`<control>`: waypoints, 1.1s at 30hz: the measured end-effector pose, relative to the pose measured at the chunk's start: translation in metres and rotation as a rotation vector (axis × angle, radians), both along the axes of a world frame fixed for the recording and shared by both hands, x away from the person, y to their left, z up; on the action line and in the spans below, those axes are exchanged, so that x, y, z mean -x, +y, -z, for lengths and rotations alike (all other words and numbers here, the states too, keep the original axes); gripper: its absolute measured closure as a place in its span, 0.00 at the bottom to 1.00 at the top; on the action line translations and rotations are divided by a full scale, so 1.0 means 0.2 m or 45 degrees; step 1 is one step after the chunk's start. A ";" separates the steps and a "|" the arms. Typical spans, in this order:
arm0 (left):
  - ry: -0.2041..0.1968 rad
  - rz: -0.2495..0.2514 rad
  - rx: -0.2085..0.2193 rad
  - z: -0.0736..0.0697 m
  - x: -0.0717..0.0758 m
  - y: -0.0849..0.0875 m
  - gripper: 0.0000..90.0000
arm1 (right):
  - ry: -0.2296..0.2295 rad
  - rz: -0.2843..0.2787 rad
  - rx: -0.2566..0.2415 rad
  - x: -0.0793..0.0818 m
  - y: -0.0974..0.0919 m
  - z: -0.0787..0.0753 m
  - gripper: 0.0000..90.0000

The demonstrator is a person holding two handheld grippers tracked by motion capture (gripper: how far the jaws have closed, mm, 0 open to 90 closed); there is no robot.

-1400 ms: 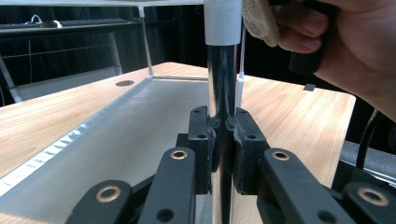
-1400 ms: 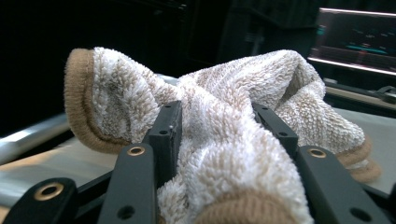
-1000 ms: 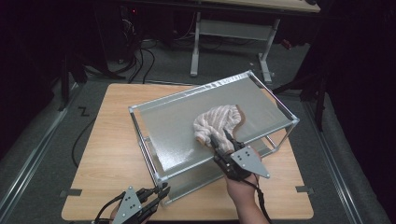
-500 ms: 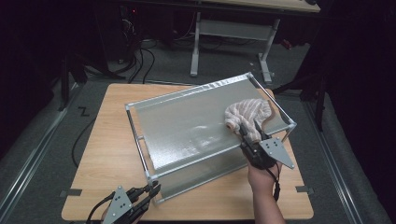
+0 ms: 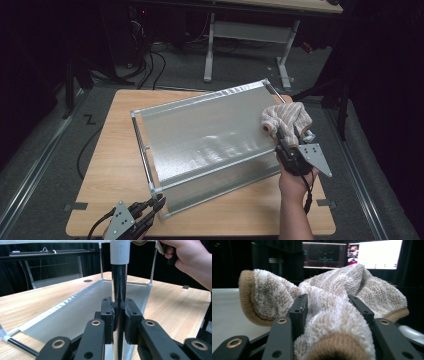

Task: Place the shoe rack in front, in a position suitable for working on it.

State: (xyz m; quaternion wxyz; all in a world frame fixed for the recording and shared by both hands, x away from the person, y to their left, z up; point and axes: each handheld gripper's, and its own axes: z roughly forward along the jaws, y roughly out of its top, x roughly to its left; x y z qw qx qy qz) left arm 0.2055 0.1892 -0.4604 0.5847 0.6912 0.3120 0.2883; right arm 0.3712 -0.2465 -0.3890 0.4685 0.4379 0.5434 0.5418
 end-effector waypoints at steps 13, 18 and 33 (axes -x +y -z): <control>0.005 0.005 0.021 0.01 0.00 0.01 0.89 | 0.038 0.026 -0.062 -0.02 -0.08 -0.01 0.59; 0.007 0.008 0.027 0.01 0.00 0.01 0.89 | 0.045 0.023 -0.068 -0.02 -0.07 -0.01 0.59; 0.009 0.013 0.045 0.01 -0.01 0.00 0.89 | 0.059 -0.062 -0.063 0.03 0.01 -0.01 0.60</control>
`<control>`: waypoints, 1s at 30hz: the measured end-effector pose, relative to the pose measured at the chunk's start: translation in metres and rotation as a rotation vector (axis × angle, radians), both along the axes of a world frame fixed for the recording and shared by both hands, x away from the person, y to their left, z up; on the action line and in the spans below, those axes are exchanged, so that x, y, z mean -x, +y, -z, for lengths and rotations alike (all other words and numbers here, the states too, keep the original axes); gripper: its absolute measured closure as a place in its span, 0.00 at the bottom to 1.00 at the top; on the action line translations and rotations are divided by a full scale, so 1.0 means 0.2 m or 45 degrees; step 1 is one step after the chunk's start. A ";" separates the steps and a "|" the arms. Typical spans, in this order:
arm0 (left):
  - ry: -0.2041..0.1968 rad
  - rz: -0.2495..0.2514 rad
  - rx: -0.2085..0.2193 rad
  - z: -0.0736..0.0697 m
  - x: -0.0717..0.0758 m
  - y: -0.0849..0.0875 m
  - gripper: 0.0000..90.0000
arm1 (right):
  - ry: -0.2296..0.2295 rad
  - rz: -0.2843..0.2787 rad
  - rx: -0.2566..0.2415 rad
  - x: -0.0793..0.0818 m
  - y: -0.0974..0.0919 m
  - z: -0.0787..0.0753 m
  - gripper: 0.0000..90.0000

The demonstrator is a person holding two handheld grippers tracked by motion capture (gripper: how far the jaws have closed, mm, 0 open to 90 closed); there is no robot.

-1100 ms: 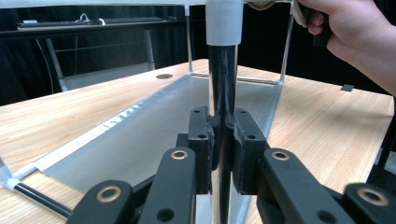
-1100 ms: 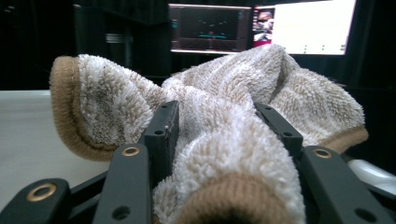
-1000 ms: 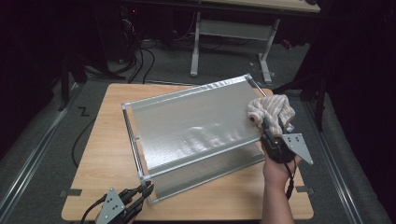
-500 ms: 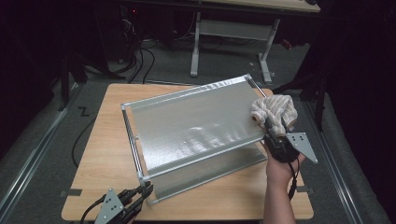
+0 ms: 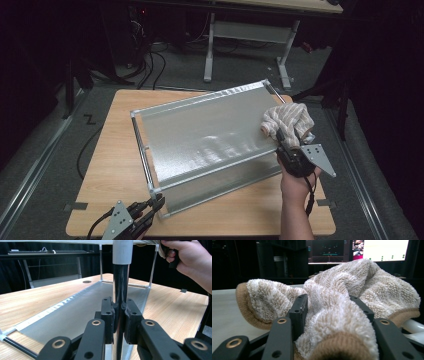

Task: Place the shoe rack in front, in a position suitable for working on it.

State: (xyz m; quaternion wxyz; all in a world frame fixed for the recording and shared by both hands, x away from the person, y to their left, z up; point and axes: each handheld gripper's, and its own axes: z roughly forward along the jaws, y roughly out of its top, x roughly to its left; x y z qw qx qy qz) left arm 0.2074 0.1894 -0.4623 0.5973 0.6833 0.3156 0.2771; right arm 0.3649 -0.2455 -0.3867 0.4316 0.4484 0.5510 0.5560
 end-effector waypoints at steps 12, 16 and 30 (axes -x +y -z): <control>-0.004 0.034 -0.002 0.00 -0.02 -0.04 0.89 | 0.009 -0.070 0.024 0.05 0.09 0.00 0.60; -0.008 0.047 -0.002 0.00 -0.03 -0.05 0.89 | 0.010 -0.086 0.025 0.07 0.11 0.00 0.60; -0.012 0.074 -0.005 0.00 -0.04 -0.08 0.89 | 0.006 -0.154 0.046 0.12 0.21 -0.01 0.60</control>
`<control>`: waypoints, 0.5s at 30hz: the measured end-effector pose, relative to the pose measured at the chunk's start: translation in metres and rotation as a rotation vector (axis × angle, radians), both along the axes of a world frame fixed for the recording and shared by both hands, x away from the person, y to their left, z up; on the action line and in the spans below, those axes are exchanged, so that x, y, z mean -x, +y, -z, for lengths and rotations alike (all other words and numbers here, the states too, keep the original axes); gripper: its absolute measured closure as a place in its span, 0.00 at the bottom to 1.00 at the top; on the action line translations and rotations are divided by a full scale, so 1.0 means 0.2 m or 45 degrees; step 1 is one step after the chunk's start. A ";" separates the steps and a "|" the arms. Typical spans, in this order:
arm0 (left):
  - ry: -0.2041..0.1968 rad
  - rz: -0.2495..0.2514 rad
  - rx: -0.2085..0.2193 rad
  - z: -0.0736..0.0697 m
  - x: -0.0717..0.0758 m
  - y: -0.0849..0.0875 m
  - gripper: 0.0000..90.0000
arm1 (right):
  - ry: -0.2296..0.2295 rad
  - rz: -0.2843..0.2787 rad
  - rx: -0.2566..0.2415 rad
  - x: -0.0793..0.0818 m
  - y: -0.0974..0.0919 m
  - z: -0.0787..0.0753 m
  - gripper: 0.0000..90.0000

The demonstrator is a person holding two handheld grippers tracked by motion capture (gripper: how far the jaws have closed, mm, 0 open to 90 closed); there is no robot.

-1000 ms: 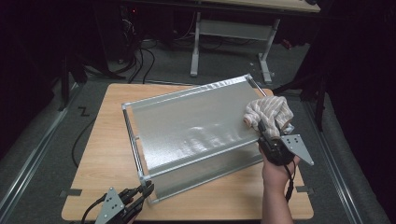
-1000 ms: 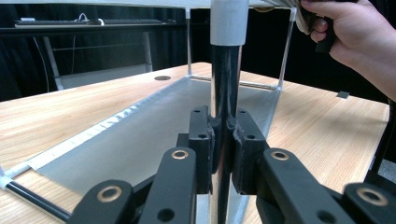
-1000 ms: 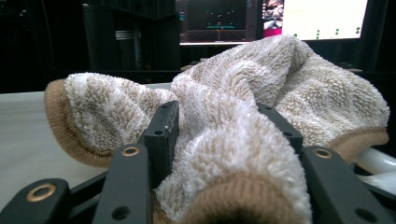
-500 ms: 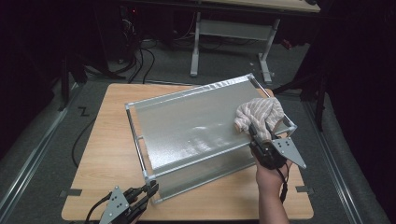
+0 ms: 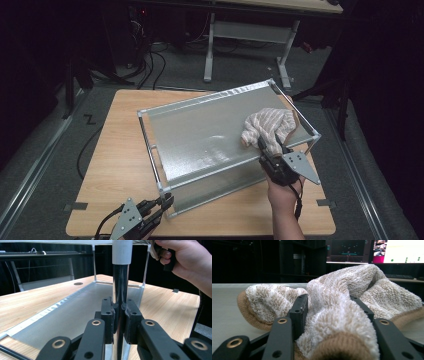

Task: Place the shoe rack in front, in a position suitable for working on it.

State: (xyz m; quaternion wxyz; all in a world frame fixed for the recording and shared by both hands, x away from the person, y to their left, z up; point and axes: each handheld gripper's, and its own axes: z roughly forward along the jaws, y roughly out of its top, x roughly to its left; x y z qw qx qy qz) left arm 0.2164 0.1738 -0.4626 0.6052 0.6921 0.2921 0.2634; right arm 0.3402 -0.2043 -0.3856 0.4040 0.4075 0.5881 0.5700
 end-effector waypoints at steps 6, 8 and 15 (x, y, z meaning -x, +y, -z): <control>0.001 -0.002 0.001 0.00 0.00 0.00 0.89 | -0.001 -0.059 0.013 0.03 0.07 0.00 0.60; 0.001 -0.003 0.002 0.00 0.00 0.00 0.89 | -0.009 -0.079 0.018 0.04 0.10 0.00 0.60; -0.001 -0.002 0.003 0.00 0.00 0.00 0.89 | -0.032 -0.152 0.030 0.08 0.21 0.01 0.59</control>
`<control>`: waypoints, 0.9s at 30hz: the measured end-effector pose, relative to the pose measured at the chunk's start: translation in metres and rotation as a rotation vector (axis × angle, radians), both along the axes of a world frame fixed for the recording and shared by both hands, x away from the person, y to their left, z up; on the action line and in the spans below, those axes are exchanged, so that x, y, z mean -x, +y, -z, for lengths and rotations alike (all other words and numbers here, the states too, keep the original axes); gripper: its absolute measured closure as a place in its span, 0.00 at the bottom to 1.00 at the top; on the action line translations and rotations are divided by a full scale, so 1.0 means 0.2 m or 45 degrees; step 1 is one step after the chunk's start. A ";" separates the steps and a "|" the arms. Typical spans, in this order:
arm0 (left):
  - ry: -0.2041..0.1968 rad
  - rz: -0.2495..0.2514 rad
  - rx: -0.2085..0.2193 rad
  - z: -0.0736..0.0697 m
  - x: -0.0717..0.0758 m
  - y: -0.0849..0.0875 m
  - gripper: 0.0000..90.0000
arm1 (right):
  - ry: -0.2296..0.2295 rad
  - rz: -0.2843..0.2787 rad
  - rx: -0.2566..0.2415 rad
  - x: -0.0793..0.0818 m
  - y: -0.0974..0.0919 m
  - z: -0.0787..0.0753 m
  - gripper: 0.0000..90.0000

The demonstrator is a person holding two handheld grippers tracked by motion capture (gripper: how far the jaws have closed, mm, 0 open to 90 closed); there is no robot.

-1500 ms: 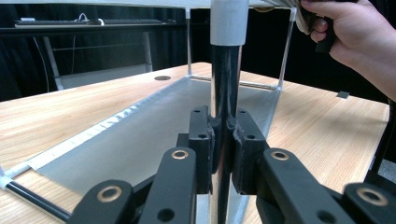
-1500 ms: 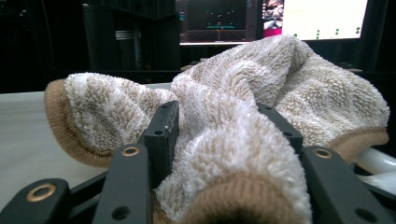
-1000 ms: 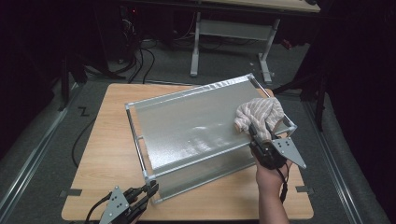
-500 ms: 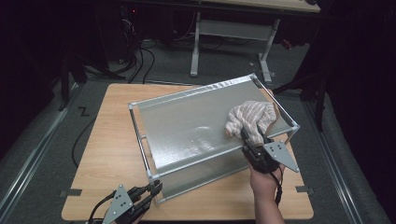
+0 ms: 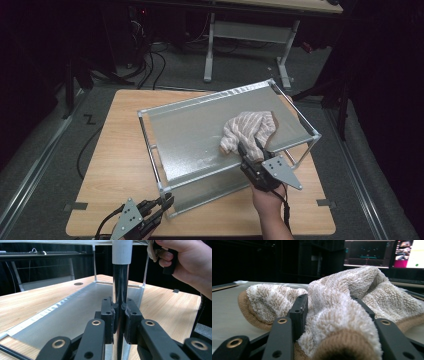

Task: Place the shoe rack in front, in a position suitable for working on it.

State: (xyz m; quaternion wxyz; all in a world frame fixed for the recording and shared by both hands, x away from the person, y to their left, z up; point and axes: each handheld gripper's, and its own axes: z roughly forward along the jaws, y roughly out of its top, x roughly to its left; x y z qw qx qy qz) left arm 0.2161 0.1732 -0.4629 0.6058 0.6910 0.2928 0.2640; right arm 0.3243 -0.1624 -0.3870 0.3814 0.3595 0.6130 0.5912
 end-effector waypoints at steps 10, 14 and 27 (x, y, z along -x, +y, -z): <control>0.000 0.001 0.002 0.00 0.00 0.00 0.89 | -0.036 -0.121 0.019 0.09 0.17 0.01 0.59; 0.000 0.001 0.003 0.00 0.00 0.00 0.89 | -0.043 -0.161 0.026 0.12 0.22 0.01 0.59; -0.004 0.004 0.000 0.00 0.01 -0.01 0.89 | -0.053 -0.332 0.038 0.24 0.40 0.00 0.59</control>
